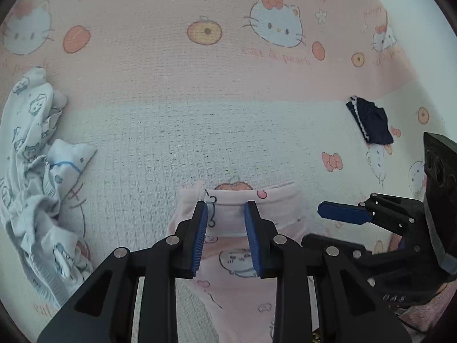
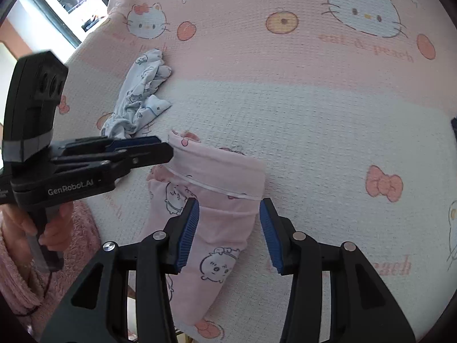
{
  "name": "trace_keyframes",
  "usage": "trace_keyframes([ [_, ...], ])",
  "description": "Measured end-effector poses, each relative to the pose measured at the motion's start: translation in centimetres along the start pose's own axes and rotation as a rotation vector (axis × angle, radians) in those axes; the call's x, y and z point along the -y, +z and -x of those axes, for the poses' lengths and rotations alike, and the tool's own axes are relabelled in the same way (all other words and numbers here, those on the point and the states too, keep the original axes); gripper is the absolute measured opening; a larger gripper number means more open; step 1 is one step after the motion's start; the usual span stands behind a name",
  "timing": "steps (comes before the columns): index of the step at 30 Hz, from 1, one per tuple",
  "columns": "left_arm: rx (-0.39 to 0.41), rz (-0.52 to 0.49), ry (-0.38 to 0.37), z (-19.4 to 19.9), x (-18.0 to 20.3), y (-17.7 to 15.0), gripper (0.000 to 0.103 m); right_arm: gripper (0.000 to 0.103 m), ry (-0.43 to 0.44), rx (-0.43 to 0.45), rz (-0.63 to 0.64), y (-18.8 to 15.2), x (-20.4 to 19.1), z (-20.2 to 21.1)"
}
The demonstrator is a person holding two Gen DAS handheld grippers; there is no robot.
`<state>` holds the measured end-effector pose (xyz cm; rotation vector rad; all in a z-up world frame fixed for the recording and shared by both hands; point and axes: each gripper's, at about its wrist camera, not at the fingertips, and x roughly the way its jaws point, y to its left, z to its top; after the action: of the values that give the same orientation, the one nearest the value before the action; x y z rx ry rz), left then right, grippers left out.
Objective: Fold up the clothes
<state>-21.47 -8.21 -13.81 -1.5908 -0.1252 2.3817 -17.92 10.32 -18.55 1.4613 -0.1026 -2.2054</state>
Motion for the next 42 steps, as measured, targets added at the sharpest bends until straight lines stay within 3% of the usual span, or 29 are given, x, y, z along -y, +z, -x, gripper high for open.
trace_keyframes([
  [3, -0.046, 0.062, 0.055, -2.9, -2.1, 0.0, 0.031, 0.045, -0.023, -0.061, 0.018, -0.4, -0.4, -2.4],
  [6, -0.050, 0.196, 0.014, -3.8, -4.6, -0.1, 0.031, 0.045, -0.011, -0.099, -0.016, -2.7, -0.1, -3.7],
  [11, -0.020, 0.202, 0.034, -2.3, -4.5, -0.4, 0.033, 0.045, 0.027, -0.087, -0.056, -4.4, 0.7, -2.5],
  [16, 0.012, 0.236, 0.020, 2.0, -3.4, -2.6, 0.033, 0.045, 0.026, 0.056, -0.101, -0.8, 2.1, 0.9],
  [19, -0.057, 0.248, -0.039, 2.0, -1.5, -5.7, 0.033, 0.045, -0.001, 0.027, -0.051, 1.5, 1.6, -0.3],
  [23, -0.204, 0.180, 0.042, -0.6, 0.8, -9.1, 0.033, 0.045, -0.065, -0.008, 0.027, 3.5, 1.0, -3.5],
  [25, -0.211, 0.186, 0.062, -0.2, 1.1, -10.4, 0.033, 0.044, -0.094, 0.018, -0.003, 4.4, 2.0, -3.8],
  [27, -0.212, 0.259, 0.049, 0.7, 0.4, -11.1, 0.034, 0.043, -0.184, 0.031, -0.052, 5.5, 3.6, -3.4],
  [28, -0.202, 0.314, 0.033, 1.4, -0.2, -11.4, 0.034, 0.044, -0.170, 0.038, -0.074, 5.9, 4.2, -3.1],
  [30, -0.137, 0.517, -0.051, 3.6, -2.0, -12.4, 0.034, 0.044, -0.053, 0.043, -0.088, 6.3, 4.5, -2.4],
  [31, -0.111, 0.609, -0.094, 4.5, -2.7, -13.3, 0.039, 0.044, 0.009, 0.040, -0.081, 6.5, 4.3, -2.2],
  [32, -0.106, 0.686, -0.146, 4.9, -3.3, -14.3, 0.047, 0.045, 0.047, 0.029, -0.056, 6.5, 3.9, -2.2],
  [35, -0.158, 0.848, -0.302, 3.2, -3.8, -16.9, 0.048, 0.050, 0.104, -0.015, -0.008, 6.6, 2.9, -3.4],
  [39, -0.189, 0.940, -0.364, 0.0, -3.4, -18.8, 0.048, 0.052, 0.151, -0.159, -0.090, 6.5, 4.1, -7.6],
  [40, -0.186, 0.957, -0.375, -0.6, -3.4, -19.0, 0.047, 0.052, 0.198, -0.176, -0.125, 6.3, 4.6, -8.1],
  [42, -0.176, 0.886, -0.322, -0.2, -2.6, -18.0, 0.037, 0.049, 0.244, -0.178, -0.178, 5.6, 5.2, -8.0],
])
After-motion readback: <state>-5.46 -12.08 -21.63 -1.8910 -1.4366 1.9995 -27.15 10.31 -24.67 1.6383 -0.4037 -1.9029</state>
